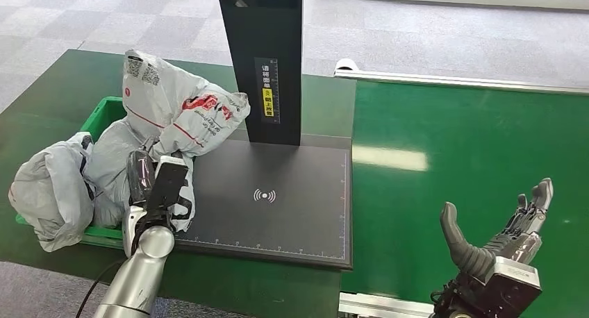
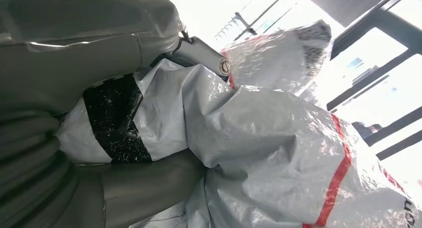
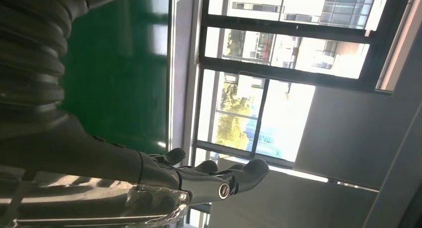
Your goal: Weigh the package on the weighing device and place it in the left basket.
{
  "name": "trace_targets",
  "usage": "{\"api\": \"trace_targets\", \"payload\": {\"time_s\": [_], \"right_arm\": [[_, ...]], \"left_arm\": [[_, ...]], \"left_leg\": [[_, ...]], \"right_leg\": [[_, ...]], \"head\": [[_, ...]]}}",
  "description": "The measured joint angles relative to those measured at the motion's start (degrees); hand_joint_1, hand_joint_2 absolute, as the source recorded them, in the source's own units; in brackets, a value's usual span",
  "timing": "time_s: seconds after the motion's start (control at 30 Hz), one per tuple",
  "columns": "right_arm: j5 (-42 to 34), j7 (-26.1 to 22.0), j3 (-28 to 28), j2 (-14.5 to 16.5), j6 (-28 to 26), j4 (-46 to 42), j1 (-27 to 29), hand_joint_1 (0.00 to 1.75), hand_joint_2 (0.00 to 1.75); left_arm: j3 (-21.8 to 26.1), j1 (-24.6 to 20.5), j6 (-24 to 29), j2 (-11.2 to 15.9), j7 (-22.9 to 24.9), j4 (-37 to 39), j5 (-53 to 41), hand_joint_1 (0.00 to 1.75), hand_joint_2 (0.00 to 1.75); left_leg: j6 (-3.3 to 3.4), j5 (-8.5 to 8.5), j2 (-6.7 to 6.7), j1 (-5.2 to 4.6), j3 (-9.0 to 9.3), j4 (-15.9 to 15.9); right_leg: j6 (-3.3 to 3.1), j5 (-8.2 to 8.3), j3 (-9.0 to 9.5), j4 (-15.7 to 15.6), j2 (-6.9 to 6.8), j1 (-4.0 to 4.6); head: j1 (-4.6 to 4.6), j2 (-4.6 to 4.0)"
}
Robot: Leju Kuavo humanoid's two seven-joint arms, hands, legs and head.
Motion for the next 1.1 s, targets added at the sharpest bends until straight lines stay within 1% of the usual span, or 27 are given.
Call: {"api": "trace_targets", "payload": {"time_s": [0.07, 0.17, 0.33, 0.47, 0.53, 0.6, 0.73, 0.9, 1.0, 1.1], "right_arm": [[0.08, 0.02, -0.02, 0.0, 0.02, 0.02, -0.27, 0.0, 1.75], [0.09, 0.03, -0.05, 0.0, 0.02, 0.07, -0.53, 0.0, 1.75], [0.09, 0.05, -0.1, -0.01, 0.02, 0.08, -0.69, 0.0, 1.75], [0.1, 0.27, -0.1, 0.0, -0.06, 0.17, -0.99, 0.0, 1.75], [0.15, 0.49, -0.1, 0.0, -0.17, 0.33, -1.24, 0.0, 1.75], [0.2, 0.67, -0.1, -0.01, -0.3, 0.57, -1.52, 0.0, 1.75], [0.22, 0.73, -0.1, 0.0, -0.85, 1.21, -2.15, 0.0, 1.75], [0.25, 0.78, -0.1, 0.0, -1.27, 1.89, -2.43, 0.0, 1.75], [0.25, 0.78, -0.1, 0.0, -1.39, 2.08, -2.43, 0.0, 1.75], [0.25, 0.78, -0.1, 0.0, -1.42, 2.16, -2.43, 0.0, 1.75]], "left_arm": [[0.5, -1.58, 0.43, -0.01, -0.15, 4.18, -0.12, 1.71, 1.75], [0.94, -3.37, 0.62, -0.02, -0.38, 8.35, -0.17, 1.71, 1.75], [1.28, -4.93, 1.19, -0.1, -0.05, 11.58, -0.77, 1.75, 1.75], [2.19, -6.7, 4.42, -0.27, 1.5, 14.85, -3.35, 1.75, 1.75], [3.44, -7.74, 6.12, -0.45, 1.36, 16.73, -5.15, 1.75, 1.75], [5.68, -8.44, 6.79, -0.79, 0.54, 17.78, -7.71, 1.75, 1.75], [13.37, -9.47, 6.93, -2.27, -3.05, 18.09, -11.62, 1.75, 1.75], [22.03, -10.6, 6.97, -3.97, -7.39, 17.66, -11.75, 1.73, 1.75], [25.6, -11.11, 7.02, -4.51, -8.25, 17.41, -11.39, 1.73, 1.75], [27.53, -11.39, 7.08, -4.91, -8.45, 17.31, -11.34, 1.73, 1.75]], "left_leg": [[-0.01, -0.01, 0.0, 0.0, 0.01, 0.0], [-0.01, -0.01, -0.02, 0.01, 0.01, -0.01], [-0.02, 0.0, -0.02, 0.01, 0.07, -0.01], [-0.02, 0.0, 0.01, 0.01, 0.15, -0.02], [-0.02, 0.0, 0.05, 0.01, 0.2, -0.02], [-0.02, 0.0, 0.09, 0.03, 0.23, -0.02], [-0.03, 0.0, 0.2, 0.07, 0.27, -0.02], [-0.04, -0.01, 0.25, 0.11, 0.3, -0.04], [-0.04, -0.01, 0.25, 0.11, 0.31, -0.04], [-0.05, 0.0, 0.25, 0.11, 0.31, -0.05]], "right_leg": [[0.0, 0.0, 0.0, 0.0, 0.01, 0.0], [-0.01, -0.01, 0.01, 0.0, 0.0, 0.0], [-0.01, -0.01, 0.09, 0.0, 0.0, 0.01], [-0.01, 0.0, 0.17, 0.0, 0.02, 0.01], [-0.02, 0.0, 0.21, 0.0, 0.04, 0.01], [-0.04, 0.02, 0.22, 0.01, 0.08, 0.03], [-0.08, 0.04, 0.22, 0.02, 0.2, 0.08], [-0.09, 0.04, 0.21, 0.04, 0.25, 0.1], [-0.09, 0.04, 0.21, 0.04, 0.26, 0.11], [-0.09, 0.04, 0.22, 0.05, 0.26, 0.11]], "head": [[-0.01, 0.0], [0.0, 0.0], [0.01, 0.0], [0.01, 0.0], [0.01, 0.0], [0.01, 0.0], [0.0, 0.0], [0.0, 0.0], [-0.01, 0.0], [0.0, 0.0]]}}
